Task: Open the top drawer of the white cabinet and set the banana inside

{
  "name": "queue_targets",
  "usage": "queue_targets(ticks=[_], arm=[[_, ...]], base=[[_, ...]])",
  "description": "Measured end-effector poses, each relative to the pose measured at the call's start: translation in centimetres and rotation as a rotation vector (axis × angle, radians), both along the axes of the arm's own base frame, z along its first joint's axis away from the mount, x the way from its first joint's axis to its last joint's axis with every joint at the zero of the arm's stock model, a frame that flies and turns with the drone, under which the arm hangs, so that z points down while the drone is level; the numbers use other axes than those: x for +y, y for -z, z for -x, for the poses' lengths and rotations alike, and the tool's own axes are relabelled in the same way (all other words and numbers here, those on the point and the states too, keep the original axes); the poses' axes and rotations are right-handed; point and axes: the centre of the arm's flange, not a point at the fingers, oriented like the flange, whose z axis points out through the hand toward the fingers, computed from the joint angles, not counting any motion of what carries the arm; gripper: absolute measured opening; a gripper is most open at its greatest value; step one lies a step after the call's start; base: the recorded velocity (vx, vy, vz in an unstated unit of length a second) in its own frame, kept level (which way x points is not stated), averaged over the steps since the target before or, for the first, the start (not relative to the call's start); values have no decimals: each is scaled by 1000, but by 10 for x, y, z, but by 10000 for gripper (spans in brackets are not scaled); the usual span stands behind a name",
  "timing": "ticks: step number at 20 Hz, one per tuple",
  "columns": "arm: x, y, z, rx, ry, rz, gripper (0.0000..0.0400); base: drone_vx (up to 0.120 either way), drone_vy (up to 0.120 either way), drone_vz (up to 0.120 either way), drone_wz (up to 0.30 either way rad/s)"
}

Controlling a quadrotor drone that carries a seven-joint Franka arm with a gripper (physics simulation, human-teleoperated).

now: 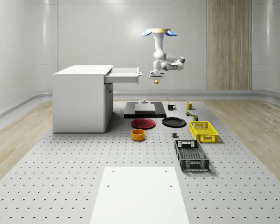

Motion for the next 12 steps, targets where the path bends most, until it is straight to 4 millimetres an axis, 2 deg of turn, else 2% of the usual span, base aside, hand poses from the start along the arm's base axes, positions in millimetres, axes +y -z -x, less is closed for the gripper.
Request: queue_targets(ticks=[12], arm=[[0,0,0,0,0,0,200]], base=[[-120,0,120,0]])
